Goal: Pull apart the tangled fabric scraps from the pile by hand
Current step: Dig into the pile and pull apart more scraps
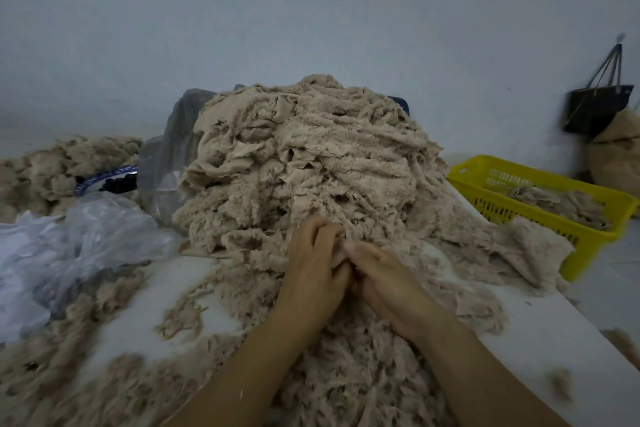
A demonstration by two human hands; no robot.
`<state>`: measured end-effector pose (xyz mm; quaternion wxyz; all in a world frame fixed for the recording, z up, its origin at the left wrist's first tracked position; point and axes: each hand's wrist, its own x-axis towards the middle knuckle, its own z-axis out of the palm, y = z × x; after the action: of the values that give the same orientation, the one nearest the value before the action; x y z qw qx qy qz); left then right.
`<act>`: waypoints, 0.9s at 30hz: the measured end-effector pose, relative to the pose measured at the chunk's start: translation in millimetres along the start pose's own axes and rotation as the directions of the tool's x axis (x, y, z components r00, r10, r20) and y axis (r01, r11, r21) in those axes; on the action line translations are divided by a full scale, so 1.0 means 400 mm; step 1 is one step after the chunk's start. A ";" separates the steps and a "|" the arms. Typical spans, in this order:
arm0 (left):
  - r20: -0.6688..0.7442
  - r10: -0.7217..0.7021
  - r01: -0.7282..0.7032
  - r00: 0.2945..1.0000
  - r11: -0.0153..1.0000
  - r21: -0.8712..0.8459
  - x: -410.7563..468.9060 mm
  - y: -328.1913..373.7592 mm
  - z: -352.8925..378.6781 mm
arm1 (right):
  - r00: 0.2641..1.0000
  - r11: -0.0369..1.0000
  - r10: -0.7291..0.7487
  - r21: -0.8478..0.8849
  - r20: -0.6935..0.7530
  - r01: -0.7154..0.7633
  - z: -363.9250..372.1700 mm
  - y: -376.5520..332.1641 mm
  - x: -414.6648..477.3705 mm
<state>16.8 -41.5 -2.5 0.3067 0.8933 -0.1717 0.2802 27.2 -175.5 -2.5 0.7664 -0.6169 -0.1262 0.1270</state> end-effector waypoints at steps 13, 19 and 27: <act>0.036 -0.291 0.272 0.956 0.928 0.256 0.012 -0.081 -0.046 | 0.913 0.934 -0.200 -0.351 -0.354 0.069 0.005 -0.003 0.005; 0.012 -0.625 0.623 0.780 0.775 -0.107 0.009 -0.142 -0.069 | 0.834 0.991 -0.106 -0.125 -0.542 0.044 -0.016 -0.014 0.020; -0.026 -0.696 0.685 0.718 0.713 -0.148 0.017 -0.167 -0.056 | 0.650 0.981 -0.013 0.118 -0.760 0.157 -0.045 -0.031 0.026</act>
<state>45.0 22.3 -13.8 0.4520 0.8594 0.1691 0.1690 43.7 -190.9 6.1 0.8049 -0.5382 0.1864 -0.1665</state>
